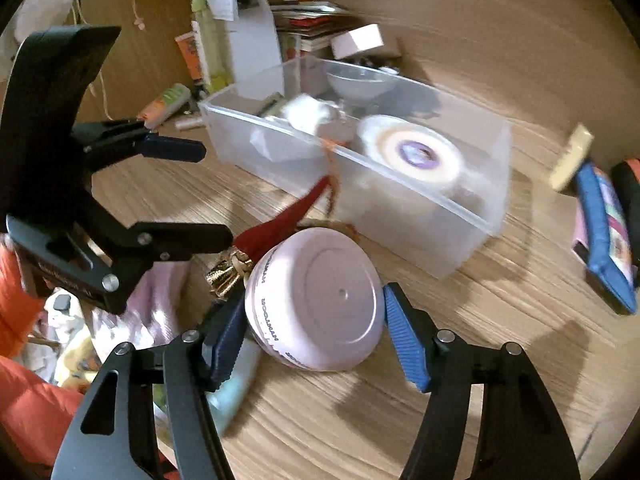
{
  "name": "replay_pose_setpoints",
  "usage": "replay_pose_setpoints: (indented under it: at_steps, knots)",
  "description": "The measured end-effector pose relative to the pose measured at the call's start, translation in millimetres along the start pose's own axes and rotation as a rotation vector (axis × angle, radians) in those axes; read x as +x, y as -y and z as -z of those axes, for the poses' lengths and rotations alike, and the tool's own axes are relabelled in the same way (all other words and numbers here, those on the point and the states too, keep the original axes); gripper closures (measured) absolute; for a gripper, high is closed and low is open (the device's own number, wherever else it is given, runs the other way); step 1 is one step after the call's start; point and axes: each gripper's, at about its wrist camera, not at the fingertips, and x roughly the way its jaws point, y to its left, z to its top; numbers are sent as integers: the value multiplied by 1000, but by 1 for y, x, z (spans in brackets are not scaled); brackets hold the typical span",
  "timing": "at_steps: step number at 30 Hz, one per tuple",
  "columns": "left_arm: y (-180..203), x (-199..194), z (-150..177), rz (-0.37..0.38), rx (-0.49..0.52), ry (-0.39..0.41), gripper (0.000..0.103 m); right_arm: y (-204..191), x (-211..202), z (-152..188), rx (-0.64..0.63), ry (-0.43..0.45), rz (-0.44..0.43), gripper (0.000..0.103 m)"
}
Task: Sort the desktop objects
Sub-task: 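Grasp the pink round container with the right gripper, then grasp the red velvet pouch with the left gripper while the right lifts the pink container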
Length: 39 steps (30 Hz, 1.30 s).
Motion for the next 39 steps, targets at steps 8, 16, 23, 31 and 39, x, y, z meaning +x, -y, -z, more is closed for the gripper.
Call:
replay_pose_setpoints:
  at_steps: [8, 16, 23, 31, 39]
  knots:
    - [26, 29, -11, 43, 50, -73, 9, 17, 2, 18, 51, -48, 32, 40]
    - [24, 52, -24, 122, -20, -161, 9, 15, -11, 22, 40, -41, 16, 40]
    - [28, 62, -33, 151, -66, -226, 9, 28, -10, 31, 84, -59, -43, 39]
    - [30, 74, -41, 136, -134, -243, 10, 44, -2, 29, 165, -54, -145, 34]
    - [31, 64, -35, 102, -124, -213, 56, 53, -5, 30, 178, -5, -136, 40]
